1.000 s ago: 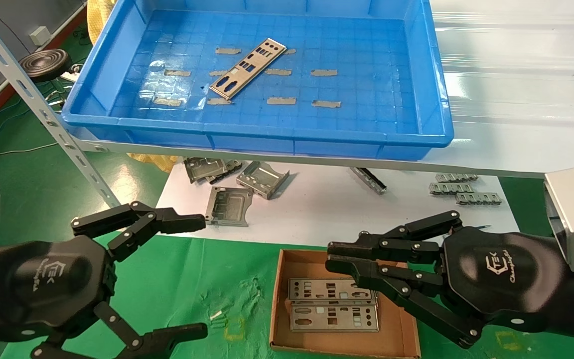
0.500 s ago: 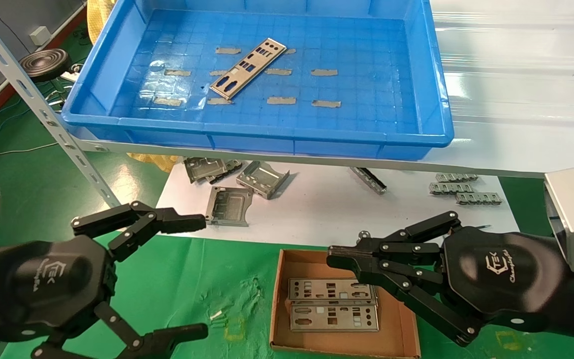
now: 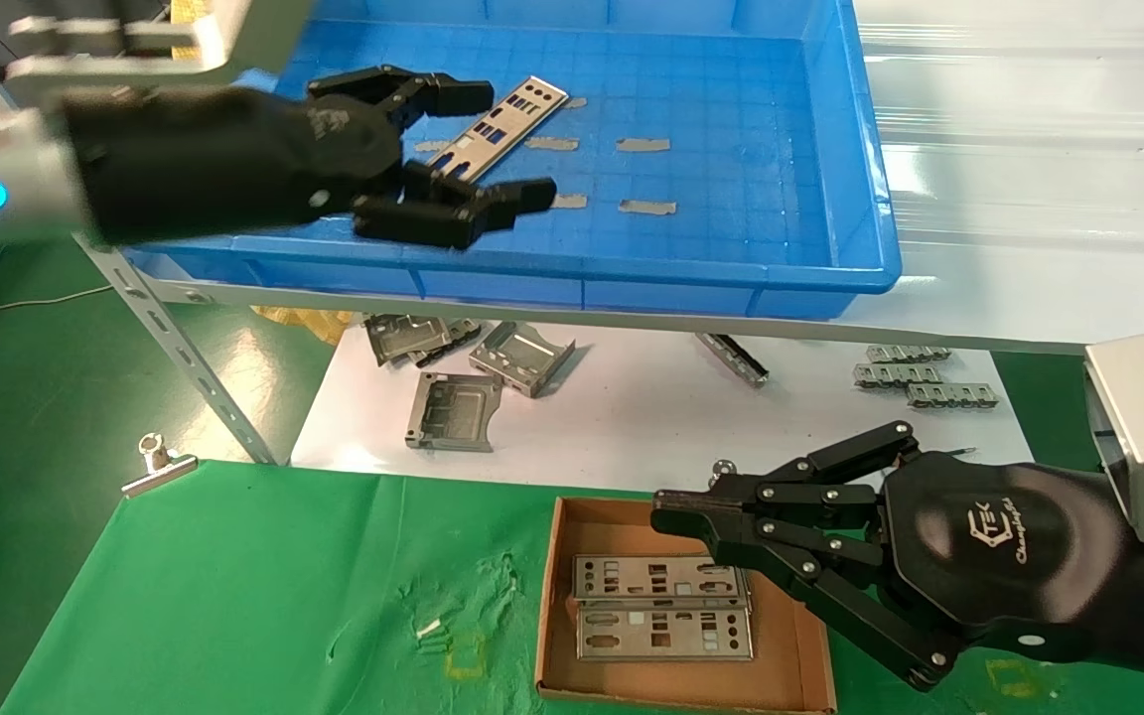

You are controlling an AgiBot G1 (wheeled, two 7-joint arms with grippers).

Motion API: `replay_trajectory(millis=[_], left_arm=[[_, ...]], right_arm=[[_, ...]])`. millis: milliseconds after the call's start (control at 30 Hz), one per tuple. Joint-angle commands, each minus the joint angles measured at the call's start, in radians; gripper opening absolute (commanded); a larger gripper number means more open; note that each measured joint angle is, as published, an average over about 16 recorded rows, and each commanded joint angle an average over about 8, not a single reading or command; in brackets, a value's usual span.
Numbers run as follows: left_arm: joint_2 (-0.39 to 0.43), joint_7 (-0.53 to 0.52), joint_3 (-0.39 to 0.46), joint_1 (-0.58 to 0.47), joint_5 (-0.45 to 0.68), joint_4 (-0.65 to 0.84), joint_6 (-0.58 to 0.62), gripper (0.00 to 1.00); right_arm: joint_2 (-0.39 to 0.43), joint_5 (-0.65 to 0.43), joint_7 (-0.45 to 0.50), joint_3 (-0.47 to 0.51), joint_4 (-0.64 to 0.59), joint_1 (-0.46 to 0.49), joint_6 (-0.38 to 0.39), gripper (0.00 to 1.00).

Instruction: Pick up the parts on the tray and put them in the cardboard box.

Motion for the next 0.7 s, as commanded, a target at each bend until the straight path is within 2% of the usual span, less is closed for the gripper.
replay_trajectory(millis=[33,267,300,333,367,533,567,600,700], left_arm=[[0.049,0.006,0.031,-0.069,0.061,0.079,-0.026,1.00],[0.170,0.066,0.085,-0.195,0.165,0.311,-0.090,1.00],[0.186,0.069,0.091,-0.209,0.176,0.340,-0.099,1.00],[0.202,0.071,0.097,-0.222,0.185,0.368,-0.109,1.00],[0.216,0.070,0.102,-0.233,0.194,0.395,-0.118,1.00],[0.276,0.077,0.113,-0.274,0.214,0.507,-0.160,1.00],[0.284,0.081,0.114,-0.279,0.215,0.525,-0.166,1.00],[0.292,0.085,0.114,-0.283,0.216,0.541,-0.174,1.00],[0.311,0.102,0.111,-0.290,0.214,0.582,-0.202,1.00]], right_arm=[[0.000,0.000,0.000,0.000,0.000,0.000,0.000,0.00],[0.000,0.000,0.000,0.000,0.000,0.000,0.000,0.00],[0.000,0.000,0.000,0.000,0.000,0.000,0.000,0.03],[0.000,0.000,0.000,0.000,0.000,0.000,0.000,0.08],[0.000,0.000,0.000,0.000,0.000,0.000,0.000,0.18],[0.000,0.000,0.000,0.000,0.000,0.000,0.000,0.80],[0.000,0.000,0.000,0.000,0.000,0.000,0.000,0.90],[0.000,0.000,0.000,0.000,0.000,0.000,0.000,0.98],[0.000,0.000,0.000,0.000,0.000,0.000,0.000,1.00]])
